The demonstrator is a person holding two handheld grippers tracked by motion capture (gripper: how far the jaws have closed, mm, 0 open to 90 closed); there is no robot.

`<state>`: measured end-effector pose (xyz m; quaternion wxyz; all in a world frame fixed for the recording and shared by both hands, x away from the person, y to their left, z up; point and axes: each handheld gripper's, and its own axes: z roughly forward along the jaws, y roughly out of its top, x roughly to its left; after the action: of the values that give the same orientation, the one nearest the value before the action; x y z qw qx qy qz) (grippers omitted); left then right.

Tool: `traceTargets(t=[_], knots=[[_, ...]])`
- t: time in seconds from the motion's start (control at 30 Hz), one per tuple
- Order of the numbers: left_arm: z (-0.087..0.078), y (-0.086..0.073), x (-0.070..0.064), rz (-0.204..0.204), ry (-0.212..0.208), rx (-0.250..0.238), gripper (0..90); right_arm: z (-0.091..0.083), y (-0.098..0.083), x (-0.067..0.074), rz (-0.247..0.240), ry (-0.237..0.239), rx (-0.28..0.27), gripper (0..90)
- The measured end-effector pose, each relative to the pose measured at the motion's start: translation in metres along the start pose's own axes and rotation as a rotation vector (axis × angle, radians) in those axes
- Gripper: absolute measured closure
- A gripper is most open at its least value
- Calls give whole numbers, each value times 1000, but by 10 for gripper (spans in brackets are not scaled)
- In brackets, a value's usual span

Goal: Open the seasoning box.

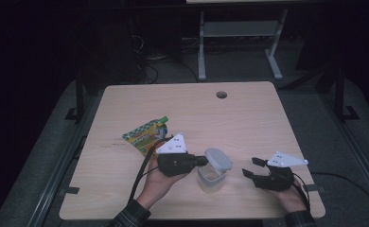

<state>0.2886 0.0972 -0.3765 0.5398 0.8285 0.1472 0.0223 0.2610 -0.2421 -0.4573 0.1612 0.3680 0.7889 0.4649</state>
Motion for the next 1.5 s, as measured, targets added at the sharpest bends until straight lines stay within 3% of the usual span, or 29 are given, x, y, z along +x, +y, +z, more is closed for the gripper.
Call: traceTargets(t=[1.0, 1.5], knots=[[28, 24, 12, 10, -31, 5, 900, 0, -2, -2, 7, 5, -6, 383], [31, 27, 15, 14, -38, 16, 900, 0, -2, -2, 5, 7, -5, 383]])
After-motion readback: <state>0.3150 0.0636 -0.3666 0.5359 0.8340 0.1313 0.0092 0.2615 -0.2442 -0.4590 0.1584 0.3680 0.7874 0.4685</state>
